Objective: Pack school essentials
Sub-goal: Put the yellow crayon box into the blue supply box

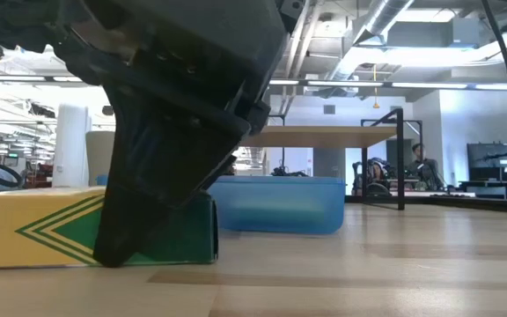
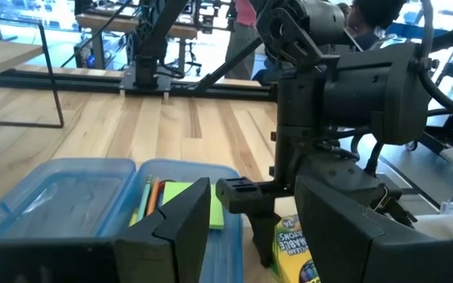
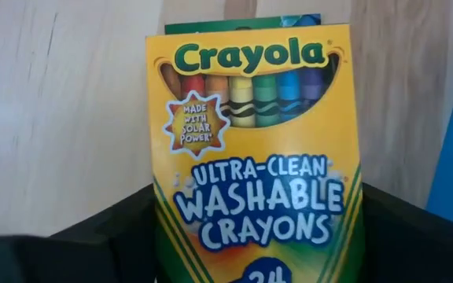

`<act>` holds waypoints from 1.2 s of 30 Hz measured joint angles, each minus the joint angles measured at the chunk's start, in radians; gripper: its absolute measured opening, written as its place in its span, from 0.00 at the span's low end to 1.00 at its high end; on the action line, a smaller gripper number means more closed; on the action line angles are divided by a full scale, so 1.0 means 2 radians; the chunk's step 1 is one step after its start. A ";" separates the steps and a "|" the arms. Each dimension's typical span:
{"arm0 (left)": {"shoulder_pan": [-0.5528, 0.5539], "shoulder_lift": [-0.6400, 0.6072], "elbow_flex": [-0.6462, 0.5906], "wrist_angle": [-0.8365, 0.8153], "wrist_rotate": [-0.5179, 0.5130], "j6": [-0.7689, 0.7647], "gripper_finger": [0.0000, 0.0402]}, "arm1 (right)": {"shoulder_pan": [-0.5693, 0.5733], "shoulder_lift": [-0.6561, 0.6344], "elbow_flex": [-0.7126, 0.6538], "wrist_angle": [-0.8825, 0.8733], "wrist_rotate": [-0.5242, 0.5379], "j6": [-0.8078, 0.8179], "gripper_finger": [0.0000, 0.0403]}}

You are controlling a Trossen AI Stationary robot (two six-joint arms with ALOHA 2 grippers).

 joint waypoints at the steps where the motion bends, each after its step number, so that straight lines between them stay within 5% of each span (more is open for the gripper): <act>1: 0.000 0.000 0.000 0.000 0.000 0.000 0.43 | 0.000 0.000 0.001 -0.001 0.000 0.000 0.81; 6: 0.000 0.000 0.000 0.000 0.000 0.000 0.43 | 0.000 0.002 0.020 -0.011 0.000 -0.001 0.72; 19: 0.000 0.000 0.000 -0.003 0.000 0.000 0.43 | -0.004 0.002 0.111 -0.100 0.018 0.001 0.71; 27: 0.000 0.000 0.000 -0.011 0.000 -0.002 0.43 | -0.019 -0.039 0.116 -0.160 0.096 0.021 0.71; 36: 0.000 0.000 0.000 -0.012 0.005 -0.004 0.43 | -0.030 -0.041 0.103 -0.171 0.101 0.022 0.71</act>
